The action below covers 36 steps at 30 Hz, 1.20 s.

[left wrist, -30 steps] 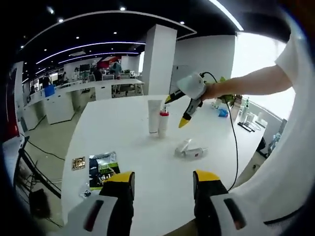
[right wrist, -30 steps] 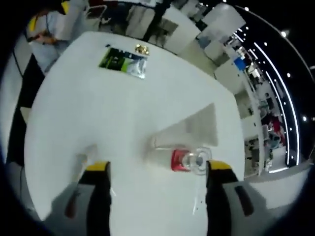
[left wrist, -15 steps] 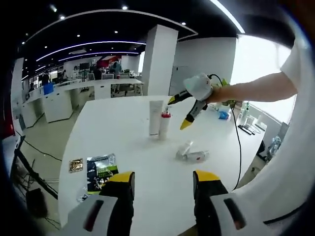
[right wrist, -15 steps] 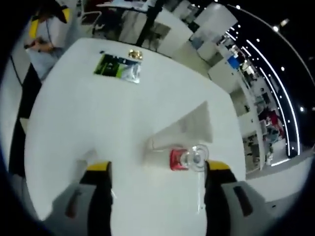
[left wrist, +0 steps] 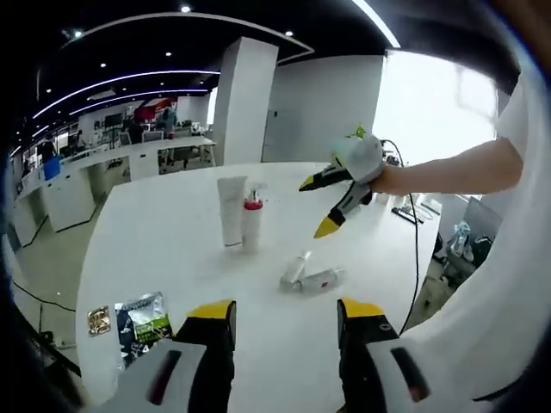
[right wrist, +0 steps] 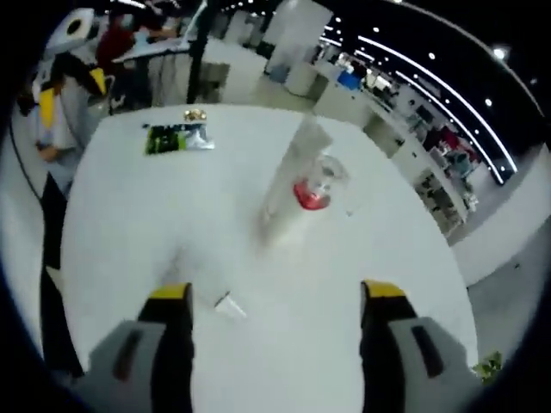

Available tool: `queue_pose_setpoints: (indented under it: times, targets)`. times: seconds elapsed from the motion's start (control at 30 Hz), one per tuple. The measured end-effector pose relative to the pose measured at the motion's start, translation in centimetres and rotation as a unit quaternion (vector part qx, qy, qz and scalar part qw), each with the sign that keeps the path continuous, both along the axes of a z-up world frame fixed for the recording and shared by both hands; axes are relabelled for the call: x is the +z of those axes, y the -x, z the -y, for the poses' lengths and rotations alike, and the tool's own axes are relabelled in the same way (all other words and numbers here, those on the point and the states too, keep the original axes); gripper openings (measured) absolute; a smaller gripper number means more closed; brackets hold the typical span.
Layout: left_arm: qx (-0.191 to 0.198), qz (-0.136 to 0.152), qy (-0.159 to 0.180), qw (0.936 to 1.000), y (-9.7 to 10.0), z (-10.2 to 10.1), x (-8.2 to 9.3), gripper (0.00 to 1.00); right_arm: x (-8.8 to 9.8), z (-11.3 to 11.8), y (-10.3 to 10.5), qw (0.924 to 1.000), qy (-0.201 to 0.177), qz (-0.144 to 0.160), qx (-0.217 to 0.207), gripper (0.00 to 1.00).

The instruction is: Arrange the skincare products in the storage area until every visible bottle or jar stands upright without overlapping.

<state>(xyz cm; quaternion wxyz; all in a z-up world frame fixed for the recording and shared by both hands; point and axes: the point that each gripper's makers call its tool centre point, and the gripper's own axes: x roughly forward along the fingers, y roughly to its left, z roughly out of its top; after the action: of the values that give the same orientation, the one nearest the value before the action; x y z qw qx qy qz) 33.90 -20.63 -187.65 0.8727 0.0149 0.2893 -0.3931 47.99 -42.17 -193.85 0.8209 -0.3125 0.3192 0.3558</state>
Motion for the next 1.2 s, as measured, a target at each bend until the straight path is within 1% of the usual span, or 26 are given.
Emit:
queue_pose_setpoints:
  times: [0.03,0.07,0.13,0.17,0.2,0.27,0.3,0.33,0.37,0.4,0.43,0.47,0.53,0.6,0.7,0.73,0.83,0.97,1.13,1.17,1.2]
  targets:
    - [-0.003,0.000,0.000,1.0000,0.0,0.2,0.0,0.48,-0.4,0.3,0.5,0.9999,-0.003,-0.008,-0.007,0.76]
    - [-0.012,0.000,-0.002,0.9999,0.0,0.5,-0.1,0.48,-1.7,0.8,1.9,0.9989,-0.019,-0.036,-0.025,0.76]
    - [-0.024,-0.002,-0.004,0.9997,-0.1,1.0,-0.3,0.48,-3.1,1.1,3.7,0.9970,-0.036,-0.055,-0.039,0.75]
    - [-0.025,-0.003,-0.005,0.9997,-0.2,1.0,-0.4,0.48,-3.6,1.2,4.2,0.9967,-0.035,-0.060,-0.041,0.74]
    - [-0.027,-0.003,-0.005,0.9996,-0.3,1.0,-0.4,0.48,-4.4,1.3,5.1,0.9957,-0.036,-0.071,-0.048,0.73]
    - [-0.029,-0.004,-0.003,0.9996,-0.5,1.0,-0.4,0.48,-5.4,1.1,6.1,0.9947,-0.035,-0.083,-0.049,0.67]
    - [-0.030,-0.005,-0.002,0.9995,-0.6,1.1,-0.4,0.48,-6.1,0.9,7.1,0.9950,-0.025,-0.088,-0.039,0.64]
    - [-0.031,-0.005,-0.001,0.9995,-0.6,1.1,-0.4,0.48,-6.2,0.9,7.3,0.9956,-0.016,-0.086,-0.032,0.61]
    - [-0.033,-0.006,-0.001,0.9994,-0.6,1.2,-0.5,0.48,-6.9,0.8,7.9,0.9958,-0.005,-0.086,-0.029,0.59]
    - [-0.035,-0.008,-0.002,0.9994,-0.6,1.3,-0.6,0.48,-7.3,0.5,8.3,0.9949,-0.009,-0.096,-0.029,0.59]
    - [-0.036,-0.011,-0.004,0.9993,-0.5,1.3,-0.8,0.48,-8.1,0.1,9.0,0.9925,-0.022,-0.115,-0.034,0.59]
    - [-0.037,-0.012,-0.004,0.9992,-0.3,1.4,-0.8,0.48,-8.6,-0.1,9.3,0.9920,-0.024,-0.119,-0.035,0.58]
    - [-0.040,-0.014,-0.005,0.9991,-0.1,1.6,-0.8,0.47,-9.1,-0.4,9.6,0.9919,-0.021,-0.121,-0.032,0.54]
    - [-0.035,-0.014,-0.006,0.9993,-0.2,1.5,-0.6,0.47,-9.7,-0.6,9.9,0.9915,-0.015,-0.127,-0.024,0.53]
    - [-0.020,-0.015,0.009,0.9996,-0.8,1.5,0.1,0.47,-10.1,-0.9,9.9,0.9907,-0.014,-0.134,-0.022,0.50]
    - [-0.018,-0.015,0.010,0.9997,-0.8,1.5,0.3,0.47,-10.3,-1.2,10.1,0.9905,-0.012,-0.136,-0.015,0.49]
    - [-0.017,-0.015,0.009,0.9997,-0.8,1.5,0.6,0.47,-10.9,-1.3,10.2,0.9903,-0.003,-0.138,-0.008,0.46]
    - [-0.019,-0.017,0.006,0.9997,-0.5,1.3,0.5,0.47,-11.4,-1.4,10.4,0.9893,0.003,-0.145,-0.012,0.41]
    - [-0.018,-0.024,0.005,0.9995,0.0,1.1,0.2,0.47,-11.4,-1.7,10.7,0.9888,-0.002,-0.149,-0.010,0.31]
    - [-0.019,-0.025,0.005,0.9995,0.1,1.1,0.2,0.47,-11.4,-1.7,10.7,0.9886,-0.003,-0.150,-0.009,0.27]
    - [-0.019,-0.026,0.004,0.9995,0.2,1.1,0.1,0.47,-11.4,-1.8,10.8,0.9883,-0.005,-0.152,-0.009,0.20]
